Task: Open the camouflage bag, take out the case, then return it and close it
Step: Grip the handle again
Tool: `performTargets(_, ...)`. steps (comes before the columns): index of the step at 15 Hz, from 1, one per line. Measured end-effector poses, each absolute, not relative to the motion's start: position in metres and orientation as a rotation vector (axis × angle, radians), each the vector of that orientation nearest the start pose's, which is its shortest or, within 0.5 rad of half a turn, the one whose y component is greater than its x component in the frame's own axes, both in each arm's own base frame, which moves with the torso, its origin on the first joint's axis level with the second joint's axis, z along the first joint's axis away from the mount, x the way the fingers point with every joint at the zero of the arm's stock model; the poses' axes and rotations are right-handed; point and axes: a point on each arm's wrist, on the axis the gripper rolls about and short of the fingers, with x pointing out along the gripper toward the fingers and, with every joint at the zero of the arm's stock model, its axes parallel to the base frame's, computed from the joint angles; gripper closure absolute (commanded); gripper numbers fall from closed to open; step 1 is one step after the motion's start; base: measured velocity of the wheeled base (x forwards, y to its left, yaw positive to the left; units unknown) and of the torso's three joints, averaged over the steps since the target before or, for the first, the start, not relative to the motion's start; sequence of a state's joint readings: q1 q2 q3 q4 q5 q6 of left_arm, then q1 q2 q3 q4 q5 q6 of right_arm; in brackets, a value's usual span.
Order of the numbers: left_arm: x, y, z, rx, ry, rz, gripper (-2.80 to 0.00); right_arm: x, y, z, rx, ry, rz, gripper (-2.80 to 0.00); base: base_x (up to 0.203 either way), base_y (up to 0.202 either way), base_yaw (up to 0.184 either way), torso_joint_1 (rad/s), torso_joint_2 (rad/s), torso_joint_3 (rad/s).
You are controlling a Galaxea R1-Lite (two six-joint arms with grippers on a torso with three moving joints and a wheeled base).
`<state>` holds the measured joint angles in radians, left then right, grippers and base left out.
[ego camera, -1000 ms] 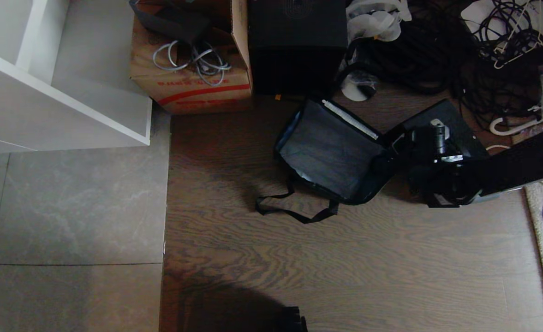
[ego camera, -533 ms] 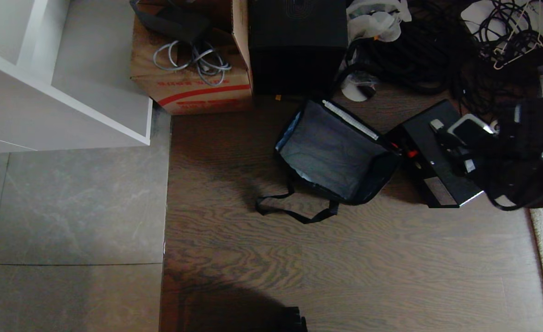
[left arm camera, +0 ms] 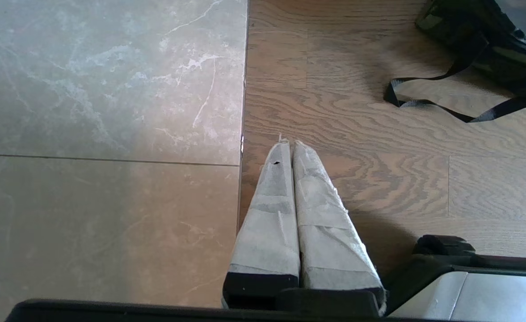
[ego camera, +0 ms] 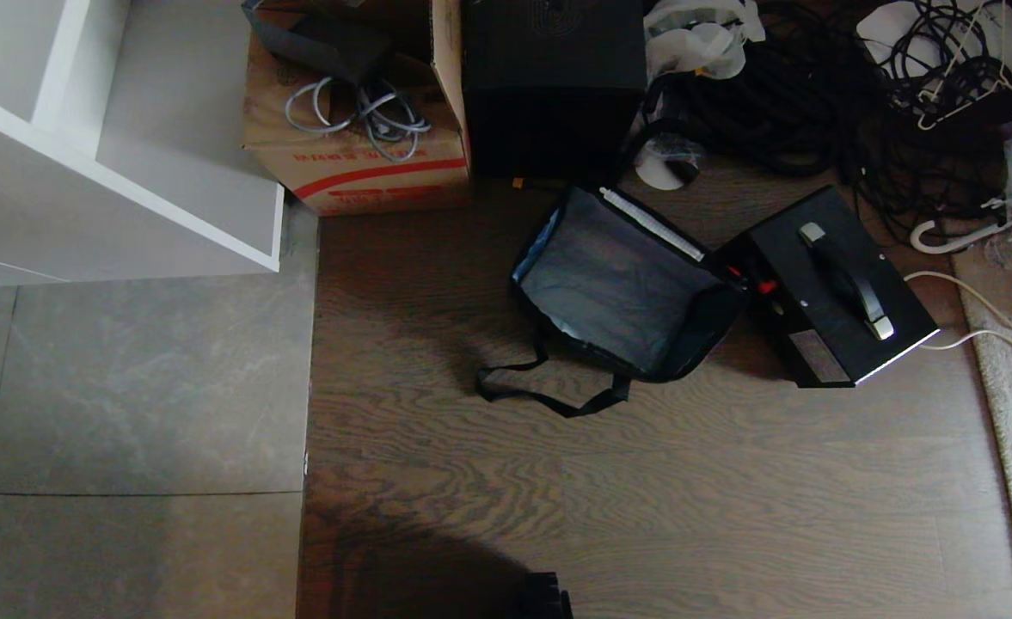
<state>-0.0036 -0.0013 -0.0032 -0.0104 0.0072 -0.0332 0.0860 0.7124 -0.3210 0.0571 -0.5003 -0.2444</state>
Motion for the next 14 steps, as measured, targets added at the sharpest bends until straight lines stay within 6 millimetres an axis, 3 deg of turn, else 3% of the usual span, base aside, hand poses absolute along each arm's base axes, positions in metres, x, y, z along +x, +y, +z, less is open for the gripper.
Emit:
performTargets(2,-0.023,0.0,0.077,-0.033,-0.015,0.005,0.0,0.026,-0.006,0.119,-0.173,0.486,-0.258,0.0,0.0,0.0,0.0,0.0,0.0,0.0)
performTargets(5,-0.023,0.0,0.077,-0.033,-0.015,0.004,0.0,0.005,-0.001,0.094,-0.076,0.379,-0.097,0.0,0.0,0.0,0.0,0.0,0.0,0.0)
performTargets(14,-0.023,0.0,0.077,-0.033,-0.015,0.003,0.0,-0.013,0.001,0.078,-0.033,0.123,0.011,0.0,0.0,0.0,0.0,0.0,0.0,0.0)
